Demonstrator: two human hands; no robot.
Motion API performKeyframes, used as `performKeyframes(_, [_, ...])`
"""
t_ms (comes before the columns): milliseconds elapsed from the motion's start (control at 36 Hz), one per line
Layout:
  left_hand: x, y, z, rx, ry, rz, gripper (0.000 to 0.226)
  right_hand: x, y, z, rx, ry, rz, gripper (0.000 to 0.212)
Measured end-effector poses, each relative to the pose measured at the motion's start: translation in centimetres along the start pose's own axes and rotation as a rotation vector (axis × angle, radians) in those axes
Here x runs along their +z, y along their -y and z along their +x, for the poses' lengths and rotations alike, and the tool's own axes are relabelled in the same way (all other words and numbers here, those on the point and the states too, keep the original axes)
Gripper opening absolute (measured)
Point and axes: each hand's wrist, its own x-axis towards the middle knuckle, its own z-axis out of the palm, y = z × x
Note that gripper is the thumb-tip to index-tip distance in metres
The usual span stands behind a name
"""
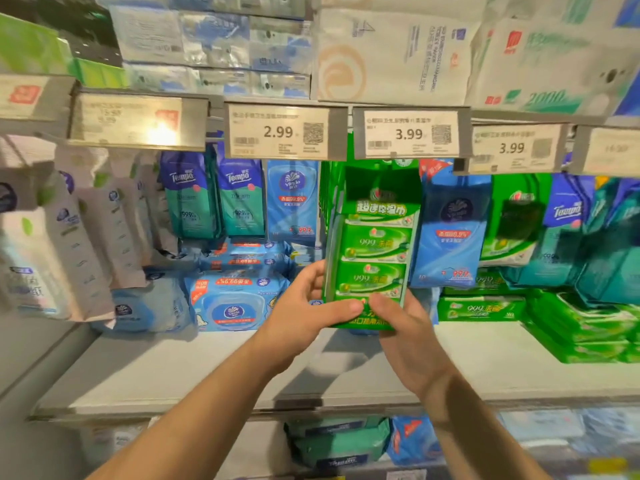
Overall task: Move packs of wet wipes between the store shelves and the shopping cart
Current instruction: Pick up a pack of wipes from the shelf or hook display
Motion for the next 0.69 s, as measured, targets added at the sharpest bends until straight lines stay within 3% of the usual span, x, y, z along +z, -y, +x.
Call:
performKeyframes(111, [0.2, -0.6, -1.3, 0.017, 0.017, -0.024, 0.075, 1.0, -0.2, -1.2, -0.037, -0.034, 0.064, 0.093])
performKeyframes(278, [0.4, -1.6, -4.2, 0.069, 0.05, -0.083, 0.079, 1.7, 0.1, -3.2, -0.136, -0.032, 0.052, 0.063])
performKeyframes(500, [1.1, -4.3, -8.9, 0.136, 0.046, -0.113, 0.092, 2.8, 0.6, -6.2, -0.174, 0.133, 0.233, 0.083])
performKeyframes(694, [0.2, -4.9, -13.8, 0.174, -0.161, -0.012, 0.082, 4.5, 0.0, -7.9, -0.075, 0.333, 0.288, 0.095])
